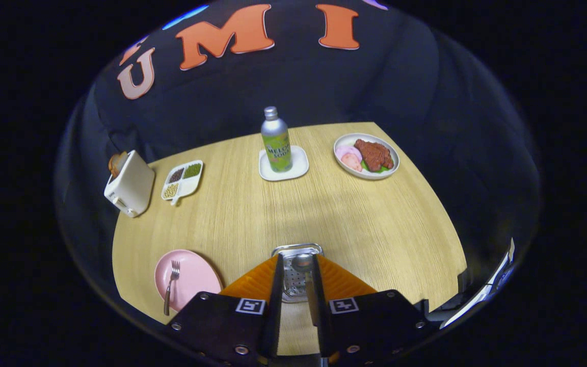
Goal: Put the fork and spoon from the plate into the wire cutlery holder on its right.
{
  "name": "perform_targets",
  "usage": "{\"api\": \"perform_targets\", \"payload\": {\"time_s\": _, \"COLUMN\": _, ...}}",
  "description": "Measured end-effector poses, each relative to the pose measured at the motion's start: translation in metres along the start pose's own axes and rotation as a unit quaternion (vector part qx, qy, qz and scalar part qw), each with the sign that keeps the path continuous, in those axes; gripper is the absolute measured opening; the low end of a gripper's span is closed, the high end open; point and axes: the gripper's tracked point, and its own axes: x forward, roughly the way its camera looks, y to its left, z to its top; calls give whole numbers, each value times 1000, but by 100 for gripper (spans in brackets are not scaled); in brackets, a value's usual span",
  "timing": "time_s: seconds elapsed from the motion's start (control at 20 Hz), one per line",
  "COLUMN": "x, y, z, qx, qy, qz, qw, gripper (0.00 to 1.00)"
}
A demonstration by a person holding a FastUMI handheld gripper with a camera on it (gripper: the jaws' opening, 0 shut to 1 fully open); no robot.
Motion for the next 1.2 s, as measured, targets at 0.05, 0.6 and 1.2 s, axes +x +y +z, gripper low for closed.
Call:
{"api": "perform_targets", "payload": {"time_s": 0.05, "x": -4, "y": 6, "z": 6, "qx": 0, "qy": -19, "qz": 6, "qw": 1000, "gripper": 42}}
{"api": "perform_targets", "payload": {"time_s": 0.6, "x": -48, "y": 66, "z": 68, "qx": -81, "qy": -224, "qz": -22, "qw": 971, "gripper": 98}}
{"api": "perform_targets", "payload": {"time_s": 1.2, "x": -52, "y": 188, "z": 47, "qx": -72, "qy": -241, "qz": 44, "qw": 967, "gripper": 98}}
